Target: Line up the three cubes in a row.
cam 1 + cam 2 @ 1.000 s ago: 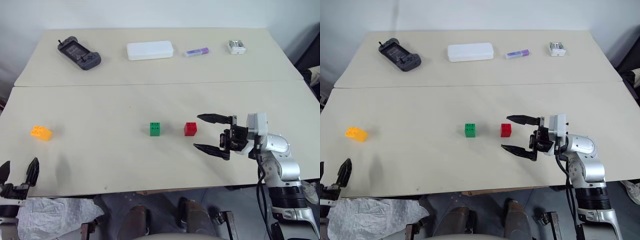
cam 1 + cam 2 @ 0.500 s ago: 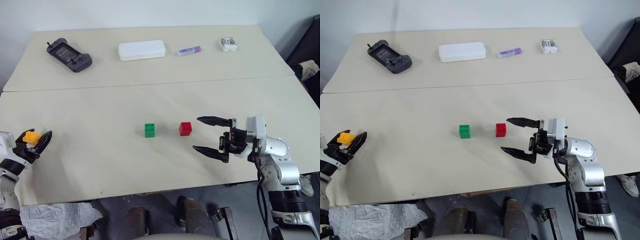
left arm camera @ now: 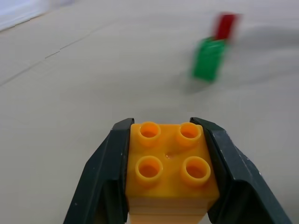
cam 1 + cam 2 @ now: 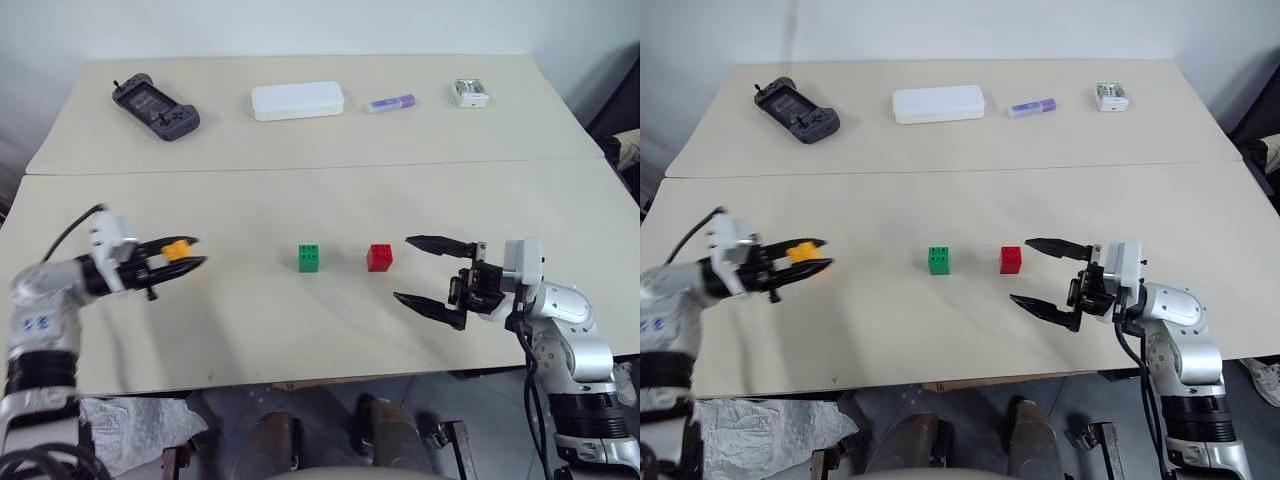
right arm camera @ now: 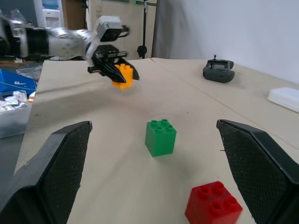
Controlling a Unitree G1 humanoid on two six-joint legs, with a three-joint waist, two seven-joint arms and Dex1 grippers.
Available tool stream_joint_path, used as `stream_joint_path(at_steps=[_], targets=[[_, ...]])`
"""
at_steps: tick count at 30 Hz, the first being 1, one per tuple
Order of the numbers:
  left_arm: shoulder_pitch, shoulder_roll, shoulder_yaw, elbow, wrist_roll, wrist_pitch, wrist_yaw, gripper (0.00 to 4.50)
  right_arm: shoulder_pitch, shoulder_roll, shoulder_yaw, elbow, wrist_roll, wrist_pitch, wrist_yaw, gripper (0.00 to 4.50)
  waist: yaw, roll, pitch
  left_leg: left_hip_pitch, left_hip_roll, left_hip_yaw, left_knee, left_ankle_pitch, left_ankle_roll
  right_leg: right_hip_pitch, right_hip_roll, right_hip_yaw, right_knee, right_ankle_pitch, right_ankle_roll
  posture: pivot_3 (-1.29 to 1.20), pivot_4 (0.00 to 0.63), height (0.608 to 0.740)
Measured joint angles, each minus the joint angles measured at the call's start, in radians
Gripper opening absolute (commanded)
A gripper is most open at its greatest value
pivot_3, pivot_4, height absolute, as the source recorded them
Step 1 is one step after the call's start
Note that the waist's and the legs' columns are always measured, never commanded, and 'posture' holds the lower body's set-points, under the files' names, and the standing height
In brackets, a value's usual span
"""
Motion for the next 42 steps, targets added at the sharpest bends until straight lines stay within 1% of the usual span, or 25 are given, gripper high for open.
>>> stream_joint_path(at_steps=[3,6,11,14,16,18,19,22,25,27,30,32,34,35,36,37,38,40,42], targets=[[-0.057,-0.040,-0.079,0.094,0.041,-0.061,-0.090,1.54,0.018,-0.010,-0.005,-0.018,0.001,0.007,-0.010,4.50,-0.019,0.000,0.000,0.000,-0.001,0.003,-0.001,0.000,0.000,-0.001,0.003,-0.002,-0.001,0.000,0.000,0.00,0.150,0.740],[-0.166,-0.091,-0.133,0.282,0.101,-0.155,-0.103,1.54,0.043,-0.021,-0.019,-0.050,0.003,0.023,-0.031,4.50,-0.014,0.000,0.000,-0.001,0.000,0.005,0.000,0.000,0.000,-0.001,0.003,-0.005,-0.001,0.000,0.000,0.00,0.150,0.740],[-0.289,-0.128,-0.146,0.493,0.153,-0.260,-0.102,1.54,0.072,-0.021,-0.029,-0.101,0.005,0.032,-0.060,4.50,-0.011,0.000,0.000,-0.001,-0.001,0.005,0.002,0.000,0.001,0.000,0.002,-0.004,0.000,0.000,0.001,0.00,0.150,0.740],[-0.323,-0.144,-0.137,0.573,0.159,-0.299,-0.102,1.54,0.095,-0.021,-0.034,-0.126,0.005,0.042,-0.085,4.50,-0.008,0.000,0.000,-0.001,-0.001,0.003,0.002,0.001,0.001,0.000,0.001,-0.004,0.000,0.000,0.001,0.00,0.150,0.740],[-0.332,-0.147,-0.136,0.594,0.163,-0.319,-0.103,1.54,0.102,-0.021,-0.036,-0.137,0.005,0.044,-0.094,4.50,-0.006,0.000,0.000,-0.001,-0.001,0.002,0.002,0.001,0.001,0.000,0.000,-0.004,0.000,0.001,0.001,0.00,0.150,0.740],[-0.340,-0.150,-0.136,0.616,0.164,-0.322,-0.103,2.27,0.112,-0.021,-0.036,-0.148,0.007,0.046,-0.101,4.50,-0.006,0.000,0.000,-0.001,-0.001,0.002,0.002,0.001,0.002,0.000,0.000,-0.004,0.000,0.001,0.001,0.00,0.150,0.740],[-0.343,-0.150,-0.136,0.624,0.171,-0.317,-0.103,2.50,0.118,-0.021,-0.036,-0.156,0.009,0.049,-0.105,4.50,-0.005,0.000,0.000,-0.001,-0.001,0.002,0.002,0.001,0.002,0.000,0.000,-0.003,0.000,0.001,0.001,0.00,0.150,0.740],[-0.346,-0.159,-0.136,0.644,0.177,-0.307,-0.103,3.44,0.127,-0.022,-0.036,-0.163,0.013,0.061,-0.110,4.50,-0.005,-0.001,0.000,-0.001,-0.001,0.002,0.002,0.001,0.002,0.000,0.000,-0.003,0.000,0.001,0.001,0.00,0.150,0.740],[-0.351,-0.160,-0.129,0.651,0.177,-0.307,-0.103,4.27,0.126,-0.022,-0.036,-0.164,0.013,0.066,-0.113,4.50,-0.006,0.000,0.000,-0.001,0.000,0.002,0.002,0.001,0.002,0.000,0.000,-0.004,0.000,0.001,0.001,0.00,0.150,0.740],[-0.350,-0.149,-0.123,0.650,0.177,-0.311,-0.103,4.27,0.125,-0.022,-0.036,-0.164,0.014,0.067,-0.114,4.50,-0.007,-0.001,0.000,-0.001,0.000,0.002,0.002,0.001,0.002,0.000,0.000,-0.004,0.000,0.001,0.001,0.00,0.150,0.740],[-0.325,-0.101,-0.094,0.620,0.168,-0.311,-0.103,4.27,0.124,-0.022,-0.036,-0.164,0.015,0.067,-0.112,4.50,-0.012,-0.001,0.000,-0.001,0.002,0.002,0.001,0.001,0.002,0.000,0.000,-0.004,0.000,0.001,0.001,0.00,0.150,0.740],[-0.268,-0.062,-0.064,0.545,0.136,-0.285,-0.103,4.27,0.123,-0.023,-0.038,-0.162,0.016,0.067,-0.106,4.50,-0.016,0.000,0.000,-0.001,0.003,0.002,0.001,0.001,0.002,-0.001,0.000,-0.003,0.000,0.001,0.001,0.00,0.150,0.740],[-0.222,-0.042,-0.047,0.491,0.115,-0.261,-0.103,4.27,0.121,-0.024,-0.039,-0.160,0.021,0.067,-0.098,4.50,-0.017,0.000,0.000,-0.001,0.004,0.002,0.001,0.001,0.002,-0.001,0.000,-0.003,-0.001,0.001,0.001,0.00,0.150,0.740],[-0.166,-0.020,-0.028,0.433,0.089,-0.222,-0.103,4.27,0.120,-0.031,-0.043,-0.155,0.026,0.067,-0.085,4.50,-0.015,0.000,0.000,-0.001,0.004,0.001,0.001,0.001,0.002,0.000,0.000,-0.003,0.000,0.001,0.001,0.00,0.150,0.740],[-0.142,-0.013,-0.015,0.400,0.079,-0.199,-0.103,4.27,0.109,-0.034,-0.043,-0.150,0.037,0.074,-0.081,4.50,-0.008,0.000,0.000,-0.002,0.004,0.000,0.003,0.001,0.002,0.000,0.000,-0.004,0.000,0.001,0.001,0.00,0.150,0.740],[-0.030,0.029,0.030,0.283,0.041,-0.148,-0.101,4.27,0.077,-0.044,-0.051,-0.131,0.068,0.085,-0.049,4.50,-0.014,0.000,0.001,-0.001,0.003,0.000,0.002,0.001,0.002,0.000,-0.001,-0.002,0.000,0.001,0.001,0.00,0.150,0.740],[0.112,0.077,0.103,0.155,-0.007,-0.091,-0.075,4.27,0.060,-0.085,-0.065,-0.080,0.084,0.086,0.009,4.50,-0.024,0.000,0.001,0.000,0.004,0.000,0.001,0.000,0.003,0.000,-0.001,0.000,-0.001,0.001,0.001,0.00,0.150,0.740],[0.233,0.101,0.180,0.035,-0.056,-0.017,-0.027,4.27,0.045,-0.121,-0.086,-0.005,0.087,0.083,0.073,4.50,-0.025,0.000,0.001,0.000,0.004,-0.001,0.000,0.000,0.002,0.000,-0.001,-0.001,-0.002,0.001,0.001,0.00,0.150,0.740],[0.313,0.096,0.235,-0.105,-0.104,0.054,0.036,4.27,0.004,-0.127,-0.085,0.079,0.087,0.073,0.136,4.50,-0.013,0.000,0.001,0.000,0.004,-0.002,0.001,0.000,0.002,0.001,-0.002,-0.001,-0.002,0.001,0.001,0.00,0.150,0.740]])
